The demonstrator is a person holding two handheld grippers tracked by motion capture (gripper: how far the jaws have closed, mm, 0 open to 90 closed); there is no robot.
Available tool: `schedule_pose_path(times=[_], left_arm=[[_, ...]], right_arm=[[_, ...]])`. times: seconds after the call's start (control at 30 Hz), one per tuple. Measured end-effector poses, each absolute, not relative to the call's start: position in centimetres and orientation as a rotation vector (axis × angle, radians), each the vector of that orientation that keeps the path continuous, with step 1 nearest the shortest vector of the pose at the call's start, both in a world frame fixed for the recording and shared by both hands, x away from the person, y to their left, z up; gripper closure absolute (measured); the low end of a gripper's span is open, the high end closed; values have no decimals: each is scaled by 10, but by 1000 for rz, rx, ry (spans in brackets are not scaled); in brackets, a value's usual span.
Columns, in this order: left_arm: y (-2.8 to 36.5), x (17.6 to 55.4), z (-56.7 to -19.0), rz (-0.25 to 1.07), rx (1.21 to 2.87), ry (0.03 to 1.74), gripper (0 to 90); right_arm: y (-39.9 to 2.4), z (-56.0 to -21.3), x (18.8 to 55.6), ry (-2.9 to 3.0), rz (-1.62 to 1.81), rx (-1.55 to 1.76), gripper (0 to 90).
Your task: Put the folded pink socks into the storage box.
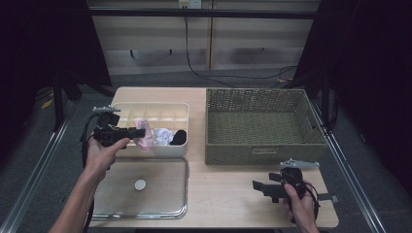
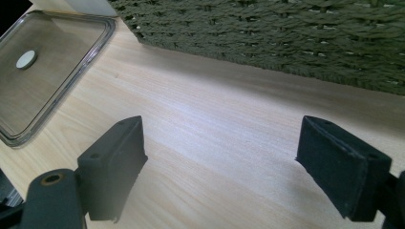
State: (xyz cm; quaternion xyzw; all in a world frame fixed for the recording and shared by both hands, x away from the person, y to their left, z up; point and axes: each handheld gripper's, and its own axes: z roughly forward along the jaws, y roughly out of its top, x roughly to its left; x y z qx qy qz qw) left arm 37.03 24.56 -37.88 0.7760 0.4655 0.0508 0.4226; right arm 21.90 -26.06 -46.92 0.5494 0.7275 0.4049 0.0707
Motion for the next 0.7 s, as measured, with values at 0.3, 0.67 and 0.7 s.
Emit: schedule_pose_path(times=[0.3, 0.67, 0.7], left_arm=[[253, 390, -382, 120, 1994, 1197, 726], [251, 409, -387, 134, 2036, 1229, 726], [251, 410, -387, 128, 2033, 1234, 726]], right_arm=[[-260, -470, 221, 2190, 1212, 1653, 164], [-261, -470, 220, 2188, 1212, 1660, 164], [-261, -470, 220, 2190, 1210, 1659, 164]])
